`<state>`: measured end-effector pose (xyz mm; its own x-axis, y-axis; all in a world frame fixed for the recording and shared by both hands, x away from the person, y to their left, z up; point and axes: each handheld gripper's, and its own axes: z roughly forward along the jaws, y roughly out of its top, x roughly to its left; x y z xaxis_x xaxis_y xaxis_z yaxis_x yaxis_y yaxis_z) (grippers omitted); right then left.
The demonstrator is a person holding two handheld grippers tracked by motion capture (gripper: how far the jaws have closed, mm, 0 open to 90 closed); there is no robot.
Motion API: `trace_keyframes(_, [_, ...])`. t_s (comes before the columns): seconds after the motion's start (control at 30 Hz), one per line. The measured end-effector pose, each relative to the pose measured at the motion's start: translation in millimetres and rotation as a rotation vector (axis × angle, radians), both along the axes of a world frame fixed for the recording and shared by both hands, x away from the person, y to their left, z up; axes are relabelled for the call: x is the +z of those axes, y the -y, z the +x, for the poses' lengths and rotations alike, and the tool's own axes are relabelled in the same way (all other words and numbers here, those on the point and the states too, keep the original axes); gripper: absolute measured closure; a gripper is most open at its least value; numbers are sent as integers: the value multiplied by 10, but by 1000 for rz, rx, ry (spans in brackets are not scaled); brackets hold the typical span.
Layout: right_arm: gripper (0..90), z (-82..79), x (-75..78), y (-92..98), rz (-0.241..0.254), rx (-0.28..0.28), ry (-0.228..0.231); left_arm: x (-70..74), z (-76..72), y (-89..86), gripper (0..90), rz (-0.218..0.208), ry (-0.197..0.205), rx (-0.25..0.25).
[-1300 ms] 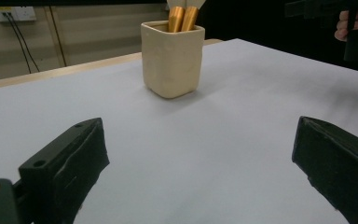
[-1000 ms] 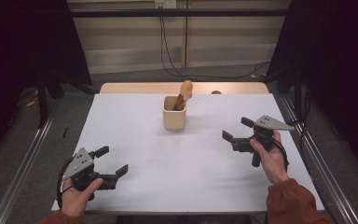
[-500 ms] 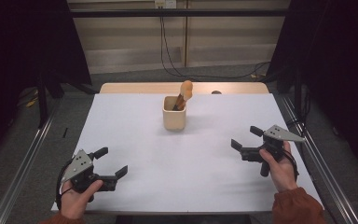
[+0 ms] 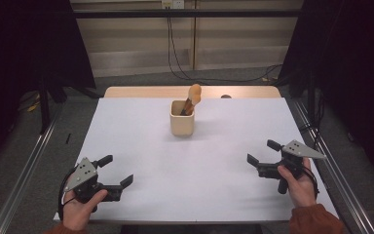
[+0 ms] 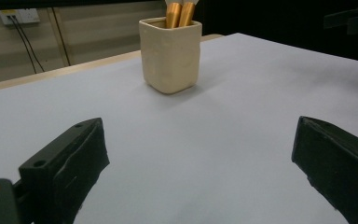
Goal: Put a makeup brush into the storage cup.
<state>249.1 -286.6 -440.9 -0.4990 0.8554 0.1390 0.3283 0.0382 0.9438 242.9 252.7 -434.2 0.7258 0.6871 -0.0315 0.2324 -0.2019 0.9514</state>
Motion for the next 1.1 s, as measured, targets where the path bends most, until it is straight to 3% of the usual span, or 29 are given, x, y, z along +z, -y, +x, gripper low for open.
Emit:
trace_keyframes(0.7, [14, -306, -49, 92, 21, -25, 0, 2, -39, 2, 32, 19, 5, -1])
trace_keyframes(1.1, [12, -322, -83, 89, 23, -7, 3, 0, -33, 6, 31, 26, 3, 0])
